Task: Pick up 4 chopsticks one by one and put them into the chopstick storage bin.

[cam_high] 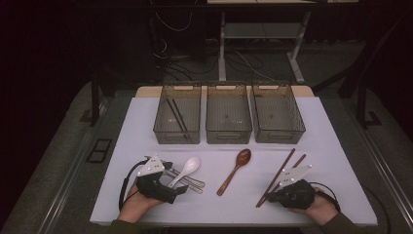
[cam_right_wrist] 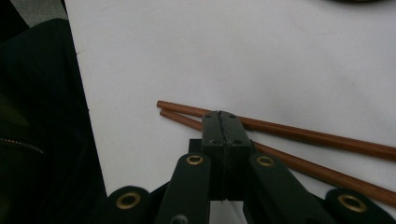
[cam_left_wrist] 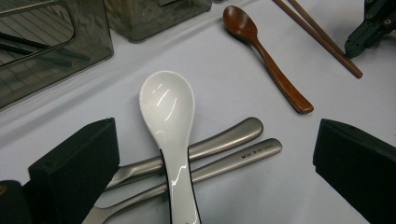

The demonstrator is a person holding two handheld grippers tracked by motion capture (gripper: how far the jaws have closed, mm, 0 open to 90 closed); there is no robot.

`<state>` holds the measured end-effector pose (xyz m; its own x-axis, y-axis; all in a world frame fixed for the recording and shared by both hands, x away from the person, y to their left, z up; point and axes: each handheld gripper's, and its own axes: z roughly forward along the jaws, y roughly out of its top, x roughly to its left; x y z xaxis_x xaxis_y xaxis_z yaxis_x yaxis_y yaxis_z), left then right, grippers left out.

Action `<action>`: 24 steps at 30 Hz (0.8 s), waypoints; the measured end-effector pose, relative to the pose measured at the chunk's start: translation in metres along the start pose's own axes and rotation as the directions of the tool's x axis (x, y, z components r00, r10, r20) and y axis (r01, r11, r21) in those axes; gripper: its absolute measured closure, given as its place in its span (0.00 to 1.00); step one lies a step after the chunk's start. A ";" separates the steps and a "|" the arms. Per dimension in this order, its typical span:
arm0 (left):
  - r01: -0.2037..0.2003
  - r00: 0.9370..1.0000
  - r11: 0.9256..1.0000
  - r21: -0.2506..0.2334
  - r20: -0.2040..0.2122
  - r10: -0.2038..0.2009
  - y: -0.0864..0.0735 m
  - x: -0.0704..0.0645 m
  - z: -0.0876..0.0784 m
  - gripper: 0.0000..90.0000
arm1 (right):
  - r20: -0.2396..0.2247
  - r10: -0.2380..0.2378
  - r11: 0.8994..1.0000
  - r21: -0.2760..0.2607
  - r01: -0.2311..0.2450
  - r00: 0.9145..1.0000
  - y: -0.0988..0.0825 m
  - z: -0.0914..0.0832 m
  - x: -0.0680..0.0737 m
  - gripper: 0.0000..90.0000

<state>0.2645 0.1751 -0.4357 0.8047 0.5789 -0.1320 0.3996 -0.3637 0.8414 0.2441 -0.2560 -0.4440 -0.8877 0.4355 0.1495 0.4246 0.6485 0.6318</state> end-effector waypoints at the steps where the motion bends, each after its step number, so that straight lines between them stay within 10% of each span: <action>1: 0.000 1.000 1.000 0.000 0.001 0.000 0.000 0.000 0.000 0.00 | 0.005 -0.001 1.000 0.001 0.001 1.000 0.001 0.000 0.000 0.99; 24: 0.002 1.000 1.000 -0.002 0.000 -0.002 0.000 0.000 0.000 0.00 | -0.019 -0.014 1.000 -0.012 0.014 1.000 0.014 0.011 0.002 1.00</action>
<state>0.2649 0.1752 -0.4356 0.8038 0.5797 -0.1333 0.4002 -0.3613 0.8422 0.2503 -0.2393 -0.4438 -0.8970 0.4140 0.1549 0.4098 0.6473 0.6427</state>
